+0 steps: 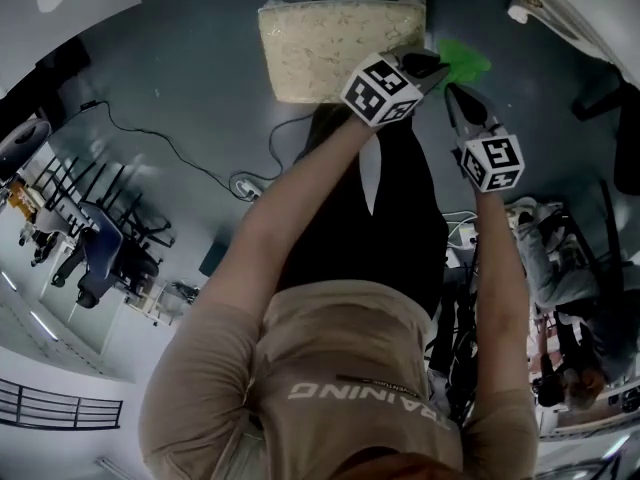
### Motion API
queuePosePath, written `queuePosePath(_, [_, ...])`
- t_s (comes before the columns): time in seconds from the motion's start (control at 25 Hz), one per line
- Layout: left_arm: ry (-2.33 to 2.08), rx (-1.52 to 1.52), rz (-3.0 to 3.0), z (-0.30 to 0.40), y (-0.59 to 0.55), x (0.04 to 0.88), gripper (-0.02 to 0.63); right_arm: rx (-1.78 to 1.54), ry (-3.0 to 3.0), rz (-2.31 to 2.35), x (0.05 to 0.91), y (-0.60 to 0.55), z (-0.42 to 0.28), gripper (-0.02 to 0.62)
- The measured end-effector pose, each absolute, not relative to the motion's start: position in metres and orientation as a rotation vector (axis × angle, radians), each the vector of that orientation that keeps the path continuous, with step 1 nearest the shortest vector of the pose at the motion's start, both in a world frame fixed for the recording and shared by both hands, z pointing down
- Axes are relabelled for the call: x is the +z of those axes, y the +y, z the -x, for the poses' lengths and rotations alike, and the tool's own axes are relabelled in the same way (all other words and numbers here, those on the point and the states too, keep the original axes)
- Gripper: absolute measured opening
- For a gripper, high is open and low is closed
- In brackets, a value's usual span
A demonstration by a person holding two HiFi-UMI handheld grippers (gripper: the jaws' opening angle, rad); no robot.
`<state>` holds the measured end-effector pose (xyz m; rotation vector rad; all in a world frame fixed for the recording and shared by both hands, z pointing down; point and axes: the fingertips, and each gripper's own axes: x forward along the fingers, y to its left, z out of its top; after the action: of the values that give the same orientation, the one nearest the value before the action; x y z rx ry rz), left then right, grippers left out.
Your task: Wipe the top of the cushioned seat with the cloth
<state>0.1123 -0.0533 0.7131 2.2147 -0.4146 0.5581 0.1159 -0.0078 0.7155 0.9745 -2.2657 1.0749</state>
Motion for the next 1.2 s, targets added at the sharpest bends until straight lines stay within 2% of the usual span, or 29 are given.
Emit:
queuePosePath(0.28, [-0.551,0.507,-2.232,0.006,-0.042,0.692,0.025,1.048,-2.357,-0.805,0.689,-0.006,-0.022,-0.005])
queuePosePath(0.76, [-1.072,0.29,-2.047,0.276,-0.036,0.654,0.025,1.008,-2.396,-0.51,0.675,0.034,0.158,-0.005])
queuePosePath(1.04, [-1.224,0.299,-2.002,0.367,-0.038,0.652,0.025,0.961,-2.42,-0.43,0.662,0.025,0.213,-0.005])
queuePosePath(1.2, [-1.261,0.366,-1.992,0.383,-0.037,0.673,0.025,0.989,-2.418,-0.506,0.67,0.009,0.221,-0.005])
